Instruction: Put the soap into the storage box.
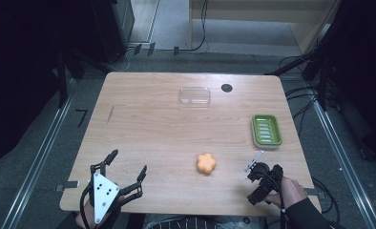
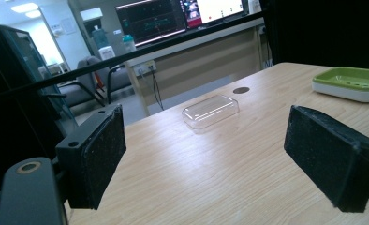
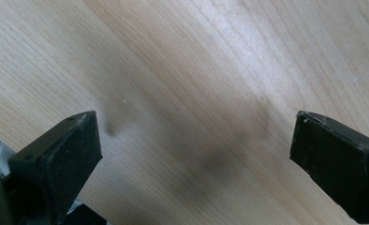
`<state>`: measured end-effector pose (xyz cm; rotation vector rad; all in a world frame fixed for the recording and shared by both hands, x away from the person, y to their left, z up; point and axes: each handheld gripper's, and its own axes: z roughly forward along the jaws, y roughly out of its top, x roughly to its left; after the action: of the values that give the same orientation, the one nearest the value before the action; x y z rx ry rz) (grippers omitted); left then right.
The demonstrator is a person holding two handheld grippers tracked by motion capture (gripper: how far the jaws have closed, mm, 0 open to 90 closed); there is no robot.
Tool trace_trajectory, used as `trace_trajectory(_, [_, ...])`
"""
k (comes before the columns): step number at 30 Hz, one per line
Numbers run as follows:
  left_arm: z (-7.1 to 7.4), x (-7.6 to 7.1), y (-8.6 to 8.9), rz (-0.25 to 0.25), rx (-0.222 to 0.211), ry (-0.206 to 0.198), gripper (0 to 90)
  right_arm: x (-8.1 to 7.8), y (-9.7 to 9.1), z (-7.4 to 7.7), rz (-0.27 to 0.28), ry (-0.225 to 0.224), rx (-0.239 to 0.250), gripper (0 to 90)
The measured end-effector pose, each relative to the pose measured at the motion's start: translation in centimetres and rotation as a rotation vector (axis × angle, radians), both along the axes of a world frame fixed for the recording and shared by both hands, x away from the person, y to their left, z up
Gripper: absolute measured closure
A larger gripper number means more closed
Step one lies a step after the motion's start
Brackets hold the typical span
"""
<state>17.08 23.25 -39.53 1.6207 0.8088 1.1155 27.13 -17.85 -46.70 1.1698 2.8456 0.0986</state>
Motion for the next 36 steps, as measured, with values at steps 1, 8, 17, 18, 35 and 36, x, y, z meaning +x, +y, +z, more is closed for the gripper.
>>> trace_trajectory(1, [0.0, 0.0, 0.0, -0.002, 0.004, 0.002, 13.0, 0.0, 0.0, 0.0, 0.000, -0.002, 0.002, 2.4])
trace_trajectory(8, [0.0, 0.0, 0.1, 0.001, -0.002, -0.001, 13.0, 0.0, 0.6, 0.2, 0.005, -0.008, 0.007, 2.4])
trace_trajectory(17, [0.0, -0.1, 0.1, -0.002, 0.002, 0.000, 13.0, 0.3, 1.8, 0.6, 0.025, -0.022, 0.020, 2.1])
trace_trajectory(18, [0.0, -0.1, 0.1, -0.002, 0.002, 0.000, 13.0, 0.3, 1.8, 0.6, 0.025, -0.022, 0.020, 2.1])
trace_trajectory(35, [0.0, -0.1, 0.1, 0.001, 0.002, 0.002, 13.0, 1.7, 4.6, 1.2, 0.069, -0.040, 0.030, 1.7])
trace_trajectory(36, [0.0, -0.1, 0.1, 0.002, 0.001, 0.002, 13.0, 1.8, 4.7, 1.2, 0.075, -0.041, 0.028, 1.7])
